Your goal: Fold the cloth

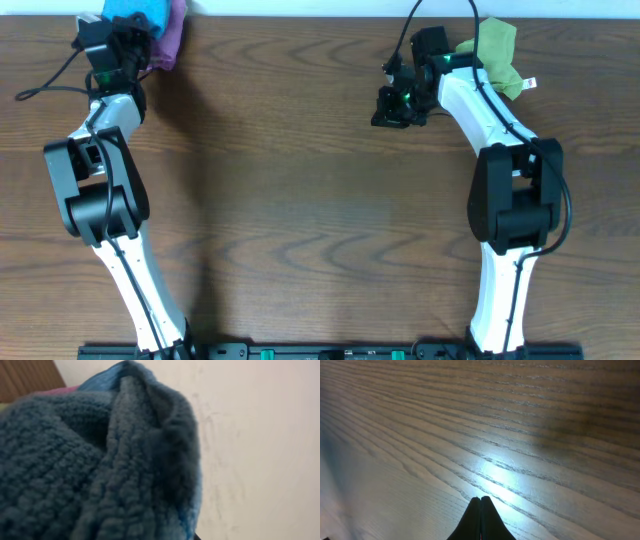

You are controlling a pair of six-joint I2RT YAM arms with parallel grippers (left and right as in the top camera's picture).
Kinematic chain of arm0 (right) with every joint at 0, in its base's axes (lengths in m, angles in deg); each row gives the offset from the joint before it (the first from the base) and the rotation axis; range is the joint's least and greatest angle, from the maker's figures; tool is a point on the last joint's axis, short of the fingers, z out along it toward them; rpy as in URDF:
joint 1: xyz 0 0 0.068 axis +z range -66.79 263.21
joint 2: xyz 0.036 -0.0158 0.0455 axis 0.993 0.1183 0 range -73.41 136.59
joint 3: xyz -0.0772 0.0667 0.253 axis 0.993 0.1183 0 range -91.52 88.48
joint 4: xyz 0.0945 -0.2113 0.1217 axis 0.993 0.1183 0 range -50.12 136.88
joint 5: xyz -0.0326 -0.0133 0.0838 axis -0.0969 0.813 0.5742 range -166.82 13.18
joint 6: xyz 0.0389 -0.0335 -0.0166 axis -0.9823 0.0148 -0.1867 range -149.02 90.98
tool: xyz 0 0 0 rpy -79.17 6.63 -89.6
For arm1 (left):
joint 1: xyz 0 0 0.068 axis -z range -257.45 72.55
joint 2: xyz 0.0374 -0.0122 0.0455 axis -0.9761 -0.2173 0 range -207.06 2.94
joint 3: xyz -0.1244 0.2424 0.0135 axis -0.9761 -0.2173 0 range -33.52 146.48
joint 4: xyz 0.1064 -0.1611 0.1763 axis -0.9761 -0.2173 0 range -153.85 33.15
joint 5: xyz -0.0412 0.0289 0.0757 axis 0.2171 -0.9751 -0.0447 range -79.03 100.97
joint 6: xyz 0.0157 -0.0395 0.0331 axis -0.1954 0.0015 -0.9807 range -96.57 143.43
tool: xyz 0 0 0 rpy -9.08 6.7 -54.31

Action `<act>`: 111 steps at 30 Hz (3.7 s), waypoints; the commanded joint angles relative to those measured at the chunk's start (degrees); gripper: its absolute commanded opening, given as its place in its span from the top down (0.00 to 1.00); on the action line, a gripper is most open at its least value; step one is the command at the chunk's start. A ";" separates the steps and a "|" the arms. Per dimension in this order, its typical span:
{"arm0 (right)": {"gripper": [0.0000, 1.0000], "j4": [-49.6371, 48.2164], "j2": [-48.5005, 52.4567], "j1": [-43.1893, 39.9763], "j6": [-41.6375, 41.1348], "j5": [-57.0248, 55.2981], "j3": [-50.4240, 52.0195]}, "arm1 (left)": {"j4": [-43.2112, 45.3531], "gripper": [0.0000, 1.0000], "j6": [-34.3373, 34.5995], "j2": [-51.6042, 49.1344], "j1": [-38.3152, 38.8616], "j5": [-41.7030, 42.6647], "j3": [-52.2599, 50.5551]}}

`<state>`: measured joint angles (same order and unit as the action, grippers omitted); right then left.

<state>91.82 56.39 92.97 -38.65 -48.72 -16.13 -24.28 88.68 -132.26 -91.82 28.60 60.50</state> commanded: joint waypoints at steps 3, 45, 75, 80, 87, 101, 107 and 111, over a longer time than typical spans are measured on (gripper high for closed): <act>0.99 0.57 -1.77 0.39 -1.29 0.92 -0.76 | 0.50 0.91 -4.52 -0.52 -0.20 1.36 -0.26; 0.99 0.35 -2.12 3.72 -2.54 4.50 -0.83 | -22.53 0.04 -16.13 12.15 -5.64 24.63 0.98; 0.01 20.85 -26.93 -3.67 12.92 -15.19 -7.37 | -81.44 0.05 -58.49 56.02 5.38 -2.27 0.96; 0.01 21.22 -40.61 -5.20 12.98 -14.16 -3.28 | -92.41 0.04 -58.40 67.32 15.74 -12.83 0.70; 0.01 15.80 -72.13 -4.11 13.07 -14.43 20.57 | -100.02 0.04 -52.72 87.12 33.94 -30.08 -5.75; 0.01 13.09 -114.03 -4.11 8.37 -8.59 52.33 | -99.34 0.05 -48.52 126.97 36.89 -22.34 -37.35; 0.01 10.40 -113.94 -4.11 6.95 -8.61 52.46 | -95.38 0.04 -48.50 126.70 36.89 -24.04 -37.40; 0.01 11.96 -113.94 -4.11 6.93 -8.59 52.46 | -96.94 0.04 -48.50 126.70 36.89 -24.02 -37.40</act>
<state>103.23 -57.53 88.44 -30.56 -58.10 36.10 -120.38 39.94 -5.32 -55.10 5.59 23.36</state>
